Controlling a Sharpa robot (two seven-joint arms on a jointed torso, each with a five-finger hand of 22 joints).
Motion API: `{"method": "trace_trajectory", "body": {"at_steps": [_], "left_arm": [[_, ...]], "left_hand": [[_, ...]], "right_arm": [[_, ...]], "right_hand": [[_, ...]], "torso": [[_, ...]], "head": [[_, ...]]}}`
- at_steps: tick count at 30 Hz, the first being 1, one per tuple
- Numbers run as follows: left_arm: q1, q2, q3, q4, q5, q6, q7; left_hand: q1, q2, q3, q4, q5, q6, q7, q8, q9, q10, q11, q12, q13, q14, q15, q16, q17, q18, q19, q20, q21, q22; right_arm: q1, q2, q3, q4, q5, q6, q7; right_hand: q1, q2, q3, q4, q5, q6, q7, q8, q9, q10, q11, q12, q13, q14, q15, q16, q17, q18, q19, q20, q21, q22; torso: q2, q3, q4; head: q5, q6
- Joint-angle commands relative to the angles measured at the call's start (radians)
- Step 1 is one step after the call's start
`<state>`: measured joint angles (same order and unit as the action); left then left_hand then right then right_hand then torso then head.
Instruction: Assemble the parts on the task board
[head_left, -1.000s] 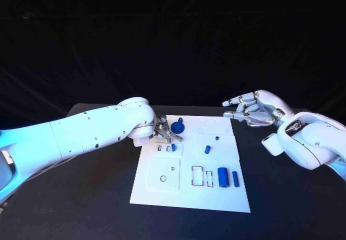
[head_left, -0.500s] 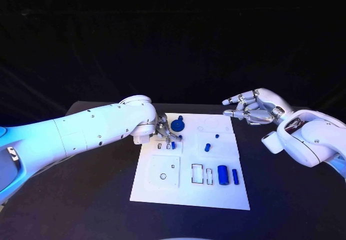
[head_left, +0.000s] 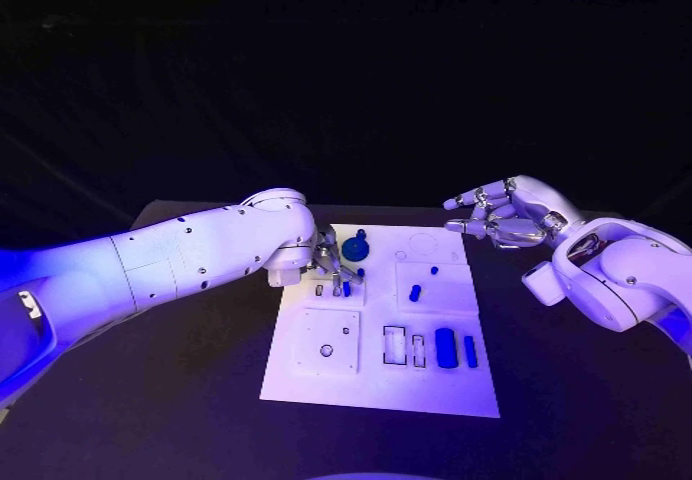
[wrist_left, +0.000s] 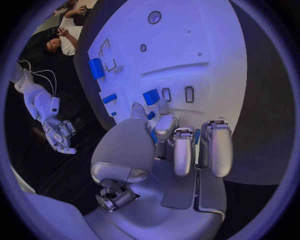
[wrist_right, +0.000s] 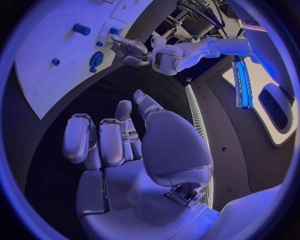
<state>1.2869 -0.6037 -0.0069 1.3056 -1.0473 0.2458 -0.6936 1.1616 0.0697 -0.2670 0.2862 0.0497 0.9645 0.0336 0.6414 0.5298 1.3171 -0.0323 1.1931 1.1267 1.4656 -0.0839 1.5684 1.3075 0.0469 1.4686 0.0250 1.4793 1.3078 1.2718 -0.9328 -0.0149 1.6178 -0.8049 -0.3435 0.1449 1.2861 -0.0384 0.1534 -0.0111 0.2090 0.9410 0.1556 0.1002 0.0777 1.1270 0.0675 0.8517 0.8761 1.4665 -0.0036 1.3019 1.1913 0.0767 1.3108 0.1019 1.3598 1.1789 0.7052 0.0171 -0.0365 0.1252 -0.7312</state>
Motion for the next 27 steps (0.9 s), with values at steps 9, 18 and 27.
{"method": "trace_trajectory", "body": {"at_steps": [9,18,27], "left_arm": [[0.001,0.009,-0.001,0.000,-0.003,0.043,-0.003],[0.001,0.012,-0.001,-0.004,0.010,0.054,-0.004],[0.001,0.014,-0.001,-0.005,0.011,0.062,-0.004]], "left_hand": [[0.033,0.008,-0.004,-0.005,-0.002,-0.012,0.001,0.013,0.016,0.008,0.000,0.010,0.006,0.105,-0.007,0.002,0.263,-0.014,0.041,-0.007,0.006,0.123],[0.041,0.011,-0.003,-0.006,-0.002,-0.015,0.001,0.015,0.021,0.008,0.000,0.009,0.006,0.105,-0.007,0.002,0.263,-0.014,0.040,-0.007,0.005,0.122],[0.084,0.026,0.008,-0.020,-0.002,-0.021,0.001,0.020,0.037,0.008,0.000,0.009,0.008,0.105,-0.008,0.002,0.263,-0.014,0.039,-0.007,0.004,0.122]], "right_arm": [[0.000,0.002,-0.001,-0.002,-0.015,0.022,-0.006],[-0.001,0.006,-0.001,-0.005,-0.015,0.027,-0.008],[-0.001,0.009,-0.002,-0.007,-0.016,0.030,-0.008]], "right_hand": [[0.008,0.006,-0.004,-0.001,0.003,0.007,-0.002,0.005,0.002,0.002,-0.004,-0.002,-0.002,0.023,-0.008,-0.005,-0.002,0.012,0.000,-0.003,-0.003,-0.002],[0.010,0.007,-0.004,-0.002,0.005,0.007,-0.002,0.005,0.001,0.000,-0.004,-0.006,-0.006,0.023,-0.009,-0.005,-0.001,0.013,-0.002,-0.004,-0.005,-0.006],[0.011,0.008,-0.003,-0.003,0.006,0.007,-0.002,0.005,0.001,-0.001,-0.004,-0.007,-0.008,0.023,-0.009,-0.007,-0.003,0.013,-0.003,-0.004,-0.006,-0.008]], "torso": [[0.000,0.0003,-0.0003],[0.001,0.0001,-0.0003],[0.001,0.0000,-0.0001]], "head": [[0.000,-0.003],[-0.002,-0.004],[-0.002,-0.009]]}}
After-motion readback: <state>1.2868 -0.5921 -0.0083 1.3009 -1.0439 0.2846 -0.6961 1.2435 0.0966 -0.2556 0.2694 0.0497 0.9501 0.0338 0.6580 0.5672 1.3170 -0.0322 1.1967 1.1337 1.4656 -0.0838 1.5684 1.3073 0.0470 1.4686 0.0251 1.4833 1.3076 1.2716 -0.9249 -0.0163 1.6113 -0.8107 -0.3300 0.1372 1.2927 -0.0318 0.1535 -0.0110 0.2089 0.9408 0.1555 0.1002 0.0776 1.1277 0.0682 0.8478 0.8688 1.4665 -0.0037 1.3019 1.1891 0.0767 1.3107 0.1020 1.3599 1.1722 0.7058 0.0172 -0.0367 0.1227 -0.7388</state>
